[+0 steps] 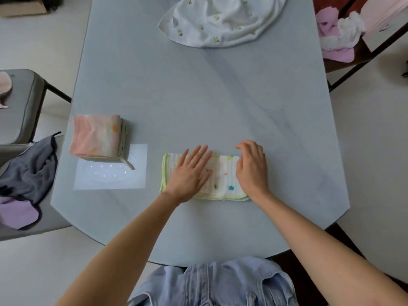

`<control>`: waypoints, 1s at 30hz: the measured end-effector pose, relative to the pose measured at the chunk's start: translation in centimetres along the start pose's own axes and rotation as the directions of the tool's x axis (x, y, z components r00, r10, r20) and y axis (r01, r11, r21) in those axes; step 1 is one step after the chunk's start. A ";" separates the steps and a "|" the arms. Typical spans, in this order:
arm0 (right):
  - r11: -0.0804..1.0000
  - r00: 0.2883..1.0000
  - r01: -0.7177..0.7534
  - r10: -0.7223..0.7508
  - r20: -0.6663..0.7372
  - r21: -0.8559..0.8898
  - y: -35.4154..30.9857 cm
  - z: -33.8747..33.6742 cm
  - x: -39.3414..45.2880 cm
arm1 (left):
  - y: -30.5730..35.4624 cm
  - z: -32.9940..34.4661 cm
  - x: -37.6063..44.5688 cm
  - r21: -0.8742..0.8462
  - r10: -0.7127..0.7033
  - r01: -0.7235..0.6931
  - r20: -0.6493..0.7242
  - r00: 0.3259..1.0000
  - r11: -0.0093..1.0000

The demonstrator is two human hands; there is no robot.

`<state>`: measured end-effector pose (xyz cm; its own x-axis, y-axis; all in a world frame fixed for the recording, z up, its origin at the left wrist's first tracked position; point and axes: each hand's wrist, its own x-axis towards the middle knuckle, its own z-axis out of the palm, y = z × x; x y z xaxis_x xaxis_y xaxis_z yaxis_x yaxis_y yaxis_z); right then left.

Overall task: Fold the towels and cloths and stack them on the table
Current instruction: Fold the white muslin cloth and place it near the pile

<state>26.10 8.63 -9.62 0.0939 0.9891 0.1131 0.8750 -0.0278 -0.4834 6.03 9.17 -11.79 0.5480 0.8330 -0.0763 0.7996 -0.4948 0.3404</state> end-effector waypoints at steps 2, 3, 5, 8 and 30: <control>0.994 0.992 0.107 -0.108 0.068 0.011 -1.6 1.4 -0.5 | -1.6 -1.5 -0.4 -0.152 -0.217 0.186 -0.219 0.951 0.971; 0.990 0.984 0.137 -0.137 0.118 0.008 -2.1 2.1 -0.6 | -2.6 -2.3 -0.7 -0.248 -0.336 0.278 -0.233 0.913 0.928; 0.988 0.969 0.153 -0.144 0.203 -0.033 -2.5 3.4 -0.8 | -4.5 -3.7 -1.3 -0.422 -0.501 0.413 -0.120 0.857 0.807; 0.981 0.953 0.151 -0.112 0.281 -0.119 -3.2 4.8 -1.7 | -7.1 -4.8 -2.7 -0.555 -0.532 0.490 0.100 0.841 0.672; 0.896 0.950 0.083 0.061 0.307 -0.436 -6.2 9.2 -4.3 | -12.7 -6.2 0.8 -0.850 -0.217 0.337 0.268 0.939 0.405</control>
<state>15.95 5.92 -15.09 -0.0030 0.9820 -0.1888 0.9990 -0.0057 -0.0453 -5.22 17.68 -10.33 0.4065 0.8230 -0.3968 0.2992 0.2904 0.9089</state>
